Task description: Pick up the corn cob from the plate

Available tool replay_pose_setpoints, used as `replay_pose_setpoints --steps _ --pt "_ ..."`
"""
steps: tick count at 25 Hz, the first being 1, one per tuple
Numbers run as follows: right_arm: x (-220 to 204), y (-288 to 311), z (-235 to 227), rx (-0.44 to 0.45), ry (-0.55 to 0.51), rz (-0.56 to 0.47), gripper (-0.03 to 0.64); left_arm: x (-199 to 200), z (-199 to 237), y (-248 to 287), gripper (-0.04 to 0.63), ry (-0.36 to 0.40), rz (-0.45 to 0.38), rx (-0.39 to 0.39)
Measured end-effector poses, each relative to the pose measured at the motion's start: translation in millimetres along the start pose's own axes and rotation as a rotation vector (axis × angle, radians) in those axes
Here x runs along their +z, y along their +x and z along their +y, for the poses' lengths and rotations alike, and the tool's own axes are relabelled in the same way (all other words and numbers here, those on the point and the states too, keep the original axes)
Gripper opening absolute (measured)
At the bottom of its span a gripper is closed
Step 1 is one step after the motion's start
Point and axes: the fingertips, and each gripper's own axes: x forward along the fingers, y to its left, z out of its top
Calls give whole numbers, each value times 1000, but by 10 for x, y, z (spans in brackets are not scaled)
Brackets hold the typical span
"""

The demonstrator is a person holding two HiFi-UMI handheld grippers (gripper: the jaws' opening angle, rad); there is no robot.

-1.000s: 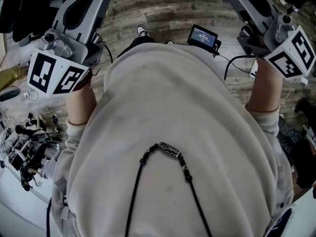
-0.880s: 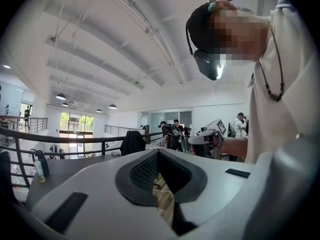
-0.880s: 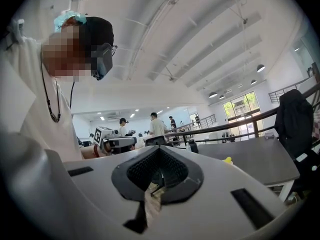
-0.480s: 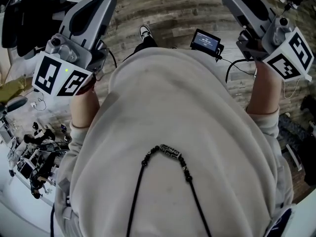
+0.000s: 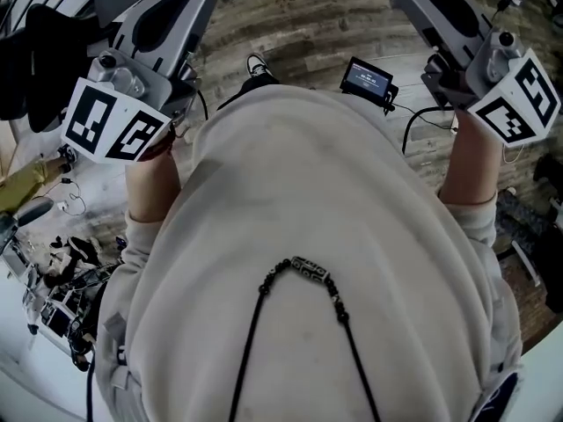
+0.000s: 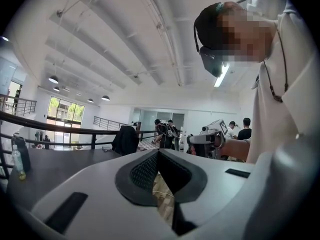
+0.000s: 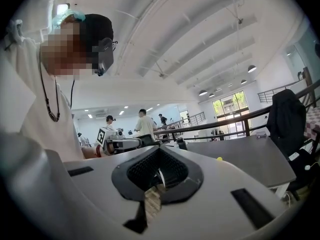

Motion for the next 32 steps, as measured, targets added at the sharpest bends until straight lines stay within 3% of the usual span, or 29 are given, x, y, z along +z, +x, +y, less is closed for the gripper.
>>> replay_pose_setpoints --steps 5,10,17,24,29,32 --pt "6 129 -93 -23 4 4 14 -29 188 99 3 -7 -13 -29" --pt "83 49 35 -36 -33 -11 14 -82 63 124 3 3 -8 -70" --pt "248 1409 -330 -46 -14 66 14 -177 1354 84 3 -64 45 -156" --pt "367 1962 -353 -74 -30 85 14 -80 1815 -51 3 -44 37 -190" --pt "390 1835 -217 -56 -45 53 14 -100 1667 -97 3 -33 20 -188" --pt "381 2243 -251 -36 -43 97 14 -91 2007 -255 3 -69 -1 -172"
